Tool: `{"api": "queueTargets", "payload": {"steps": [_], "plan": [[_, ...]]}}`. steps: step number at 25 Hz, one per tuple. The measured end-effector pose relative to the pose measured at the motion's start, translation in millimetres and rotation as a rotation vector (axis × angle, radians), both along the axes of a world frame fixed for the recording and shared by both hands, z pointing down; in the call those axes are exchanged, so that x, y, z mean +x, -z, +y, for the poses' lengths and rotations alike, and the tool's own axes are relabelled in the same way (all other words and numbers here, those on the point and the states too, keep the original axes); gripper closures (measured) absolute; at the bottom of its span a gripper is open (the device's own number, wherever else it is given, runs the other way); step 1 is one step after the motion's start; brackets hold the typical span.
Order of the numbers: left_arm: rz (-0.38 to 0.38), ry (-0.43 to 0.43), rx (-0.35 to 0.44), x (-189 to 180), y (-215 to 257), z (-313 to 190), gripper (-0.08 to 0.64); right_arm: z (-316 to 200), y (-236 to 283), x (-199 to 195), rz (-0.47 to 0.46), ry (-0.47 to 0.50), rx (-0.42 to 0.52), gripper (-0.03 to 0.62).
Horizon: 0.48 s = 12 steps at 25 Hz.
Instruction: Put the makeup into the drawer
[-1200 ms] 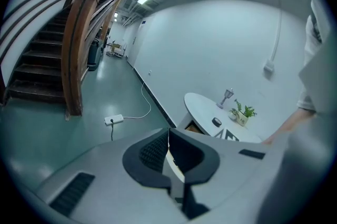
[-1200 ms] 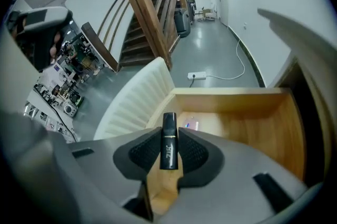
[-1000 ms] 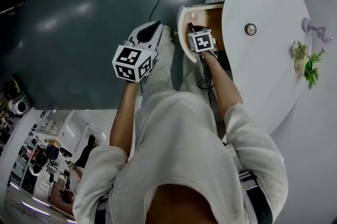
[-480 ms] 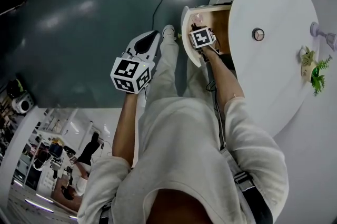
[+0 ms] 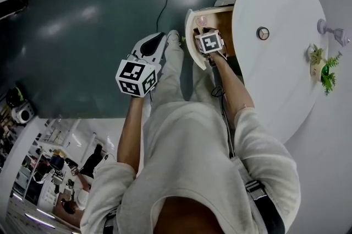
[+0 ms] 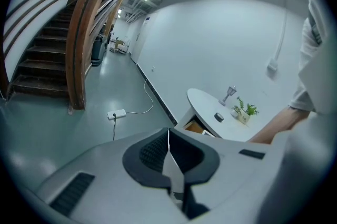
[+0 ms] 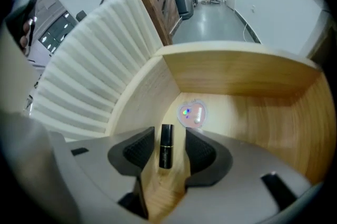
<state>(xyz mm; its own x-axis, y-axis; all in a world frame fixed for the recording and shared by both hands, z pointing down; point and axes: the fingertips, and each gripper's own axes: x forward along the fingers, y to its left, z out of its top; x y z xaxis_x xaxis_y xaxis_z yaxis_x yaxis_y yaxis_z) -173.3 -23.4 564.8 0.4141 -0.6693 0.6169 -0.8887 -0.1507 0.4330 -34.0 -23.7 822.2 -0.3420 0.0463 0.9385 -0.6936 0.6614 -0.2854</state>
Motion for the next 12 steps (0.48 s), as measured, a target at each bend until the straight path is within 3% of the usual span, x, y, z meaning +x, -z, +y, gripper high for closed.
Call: {"api": "queueTargets", "payload": {"steps": [12], "plan": [[-0.002, -0.035, 0.068, 32, 30, -6, 0.546, -18, 130, 3, -0.235, -0.088, 0.279, 0.416]]}}
